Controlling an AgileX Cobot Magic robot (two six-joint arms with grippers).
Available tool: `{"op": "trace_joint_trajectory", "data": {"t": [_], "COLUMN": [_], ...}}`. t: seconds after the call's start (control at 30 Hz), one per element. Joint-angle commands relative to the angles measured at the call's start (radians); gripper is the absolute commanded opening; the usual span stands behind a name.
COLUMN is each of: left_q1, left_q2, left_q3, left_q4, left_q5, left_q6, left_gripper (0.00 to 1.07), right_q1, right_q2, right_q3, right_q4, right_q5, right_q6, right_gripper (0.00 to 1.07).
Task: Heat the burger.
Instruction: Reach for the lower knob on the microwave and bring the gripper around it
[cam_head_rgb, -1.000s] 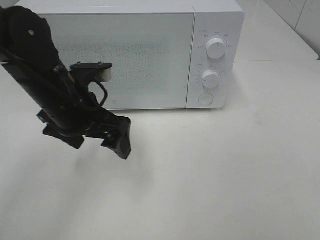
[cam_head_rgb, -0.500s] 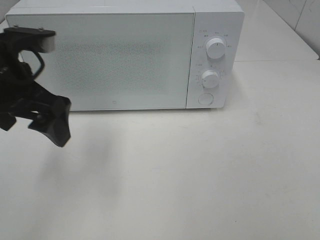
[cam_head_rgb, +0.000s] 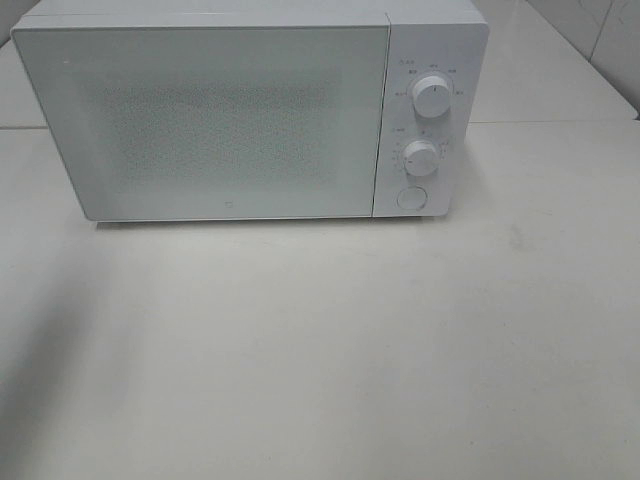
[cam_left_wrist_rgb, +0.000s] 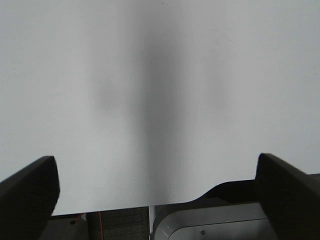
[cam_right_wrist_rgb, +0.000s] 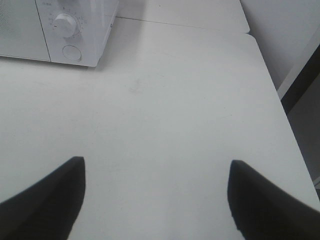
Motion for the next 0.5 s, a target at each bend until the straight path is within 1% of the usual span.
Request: {"op": "trace_joint_trajectory", "data": {"t": [0.03,0.1,0.13,0.17,0.2,0.23,0.27,0.3,0.33,0.37,0.43,0.47,0.5], "left_q1": [0.021,0.025,0.025,0.025,0.025,0.025,0.025,0.025,0.025,0.025,0.025,0.025,0.025], "left_q2": [-0.06,-0.137,-0.137,-0.197,-0.228,-0.228,-0.286,-0.311,-0.311,-0.375,-0.434,-0.434,-0.487], "left_q3": [0.048,0.11,0.11,0.151,0.175,0.175,0.22,0.244,0.244,0.284,0.323,0.323,0.352], "left_q4": [-0.004,0.023,0.023,0.032,0.034,0.034,0.035,0.035,0.035,0.038,0.041,0.041,0.043], "left_q5": [0.01,0.01,0.01,0.01,0.01,0.01,0.01,0.01,0.01,0.009,0.008,0.008,0.01], "left_q6": [0.0,0.0,0.0,-0.006,-0.006,-0.006,0.0,0.0,0.0,0.0,0.0,0.0,0.0], "left_gripper": [0.98,0.98,0.98,0.98,0.98,0.98,0.98,0.98,0.98,0.98,0.98,0.98,0.98], "right_q1": [-0.005,-0.005,-0.005,-0.005,-0.005,-0.005,-0.005,-0.005,-0.005,-0.005,-0.005,-0.005,-0.005], "right_q2": [-0.026,-0.026,-0.026,-0.026,-0.026,-0.026,-0.026,-0.026,-0.026,-0.026,-0.026,-0.026,-0.026], "right_q3": [0.003,0.003,0.003,0.003,0.003,0.003,0.003,0.003,0.003,0.003,0.003,0.003,0.003], "right_q4": [0.0,0.0,0.0,0.0,0.0,0.0,0.0,0.0,0.0,0.0,0.0,0.0,0.0], "right_q5": [-0.014,-0.014,-0.014,-0.014,-0.014,-0.014,-0.014,-0.014,-0.014,-0.014,-0.014,-0.014,-0.014], "right_q6": [0.0,0.0,0.0,0.0,0.0,0.0,0.0,0.0,0.0,0.0,0.0,0.0,0.0], "right_gripper": [0.76,0.76,0.76,0.76,0.76,0.76,0.76,0.76,0.76,0.76,0.76,0.76,0.76]}}
